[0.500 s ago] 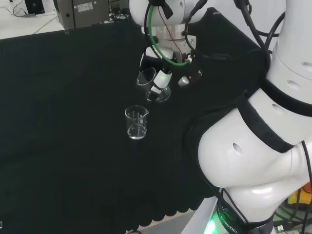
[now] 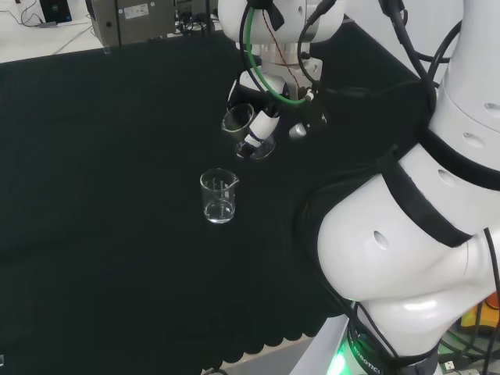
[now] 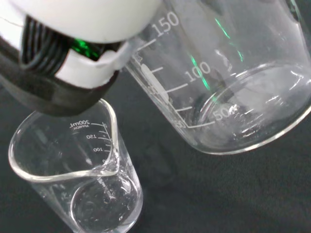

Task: Place the beaker back on the table.

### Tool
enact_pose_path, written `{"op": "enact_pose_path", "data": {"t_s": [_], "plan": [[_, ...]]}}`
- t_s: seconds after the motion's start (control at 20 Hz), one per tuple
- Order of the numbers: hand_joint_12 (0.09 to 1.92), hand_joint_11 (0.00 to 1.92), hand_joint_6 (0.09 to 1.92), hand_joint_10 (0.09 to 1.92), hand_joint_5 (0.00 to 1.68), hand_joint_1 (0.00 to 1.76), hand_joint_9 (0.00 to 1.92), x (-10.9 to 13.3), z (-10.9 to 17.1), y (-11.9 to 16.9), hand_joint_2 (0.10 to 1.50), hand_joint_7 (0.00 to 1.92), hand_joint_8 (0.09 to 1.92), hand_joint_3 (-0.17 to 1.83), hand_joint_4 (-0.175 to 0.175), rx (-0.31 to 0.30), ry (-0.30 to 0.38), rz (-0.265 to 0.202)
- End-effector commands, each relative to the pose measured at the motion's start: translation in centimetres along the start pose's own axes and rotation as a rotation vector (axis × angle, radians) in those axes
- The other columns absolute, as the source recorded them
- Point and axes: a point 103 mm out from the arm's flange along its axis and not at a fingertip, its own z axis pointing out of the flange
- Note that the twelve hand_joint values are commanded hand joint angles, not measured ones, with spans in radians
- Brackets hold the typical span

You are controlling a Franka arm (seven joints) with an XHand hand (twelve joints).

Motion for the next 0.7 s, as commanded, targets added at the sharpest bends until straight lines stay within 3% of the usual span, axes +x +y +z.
{"op": "enact_pose_path", "data": {"t_s": [0.05, 0.7], "plan": [[0.51, 1.47, 0.6, 0.09, 1.31, 1.32, 1.79, -0.7, 0.7, 1.1, 0.61, 1.37, 0.56, 0.7, -0.175, -0.025, 0.021, 0.005], [0.52, 1.46, 0.61, 0.09, 1.3, 1.32, 1.78, -2.9, 1.8, 5.5, 0.62, 1.36, 0.57, 0.68, -0.175, -0.091, 0.104, -0.01]]}}
